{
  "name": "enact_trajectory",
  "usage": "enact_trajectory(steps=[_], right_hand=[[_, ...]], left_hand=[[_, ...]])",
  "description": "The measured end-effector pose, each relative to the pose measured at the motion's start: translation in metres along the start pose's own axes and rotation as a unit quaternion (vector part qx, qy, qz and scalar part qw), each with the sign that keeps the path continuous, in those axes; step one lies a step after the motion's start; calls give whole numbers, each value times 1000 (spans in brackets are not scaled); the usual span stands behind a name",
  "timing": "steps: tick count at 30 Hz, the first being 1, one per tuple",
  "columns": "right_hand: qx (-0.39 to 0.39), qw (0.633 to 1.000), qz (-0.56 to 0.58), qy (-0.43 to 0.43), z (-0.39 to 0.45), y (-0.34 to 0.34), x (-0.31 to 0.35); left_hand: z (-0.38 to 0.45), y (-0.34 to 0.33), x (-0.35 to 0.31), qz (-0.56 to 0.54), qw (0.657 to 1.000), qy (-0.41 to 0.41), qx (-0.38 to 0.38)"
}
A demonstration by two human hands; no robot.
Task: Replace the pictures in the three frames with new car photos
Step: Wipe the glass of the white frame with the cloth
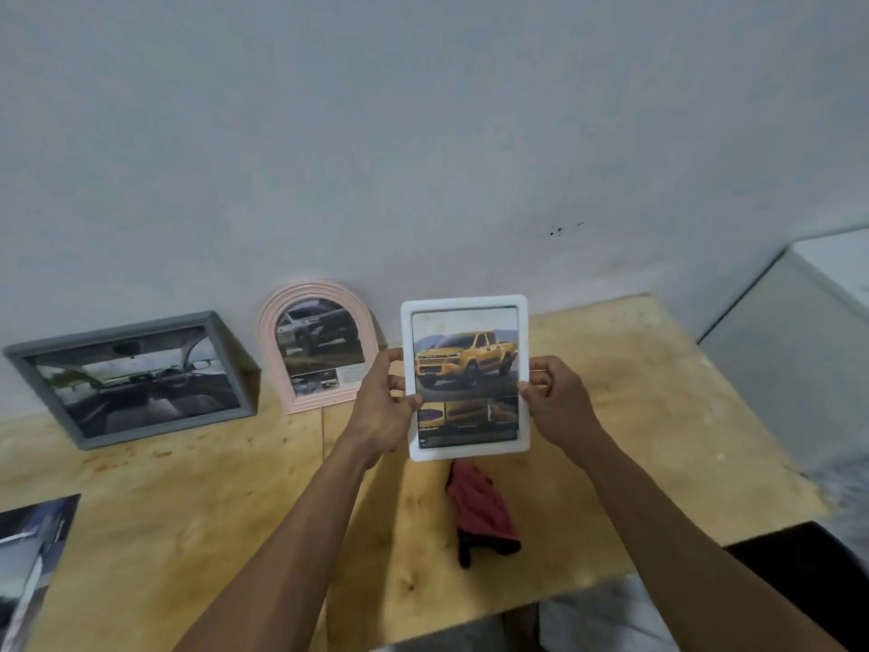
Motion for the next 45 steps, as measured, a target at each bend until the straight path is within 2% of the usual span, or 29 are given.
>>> enact_trajectory(steps=[8,15,24,45], right_hand=[[20,996,-80,17,122,12,3],[59,994,-92,24,189,-13,3],[62,993,-83,57,217,-36,-7],[70,990,-84,91,233,-46,-5]], left_hand=[[84,-59,19,45,997,27,-63],[128,-68,47,84,988,45,-119],[152,-65,86,139,979,34,-144],[165,-69,100,130,979,59,-146]])
Point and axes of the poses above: each hand's wrist, its own z-axis towards the middle knuckle, its own y-axis out of the back of the hand, x = y × z, the point moved 6 cm from there along z, towards the middle knuckle, and after that the axes turned 15 degrees about -y, right-handed, at the moved point
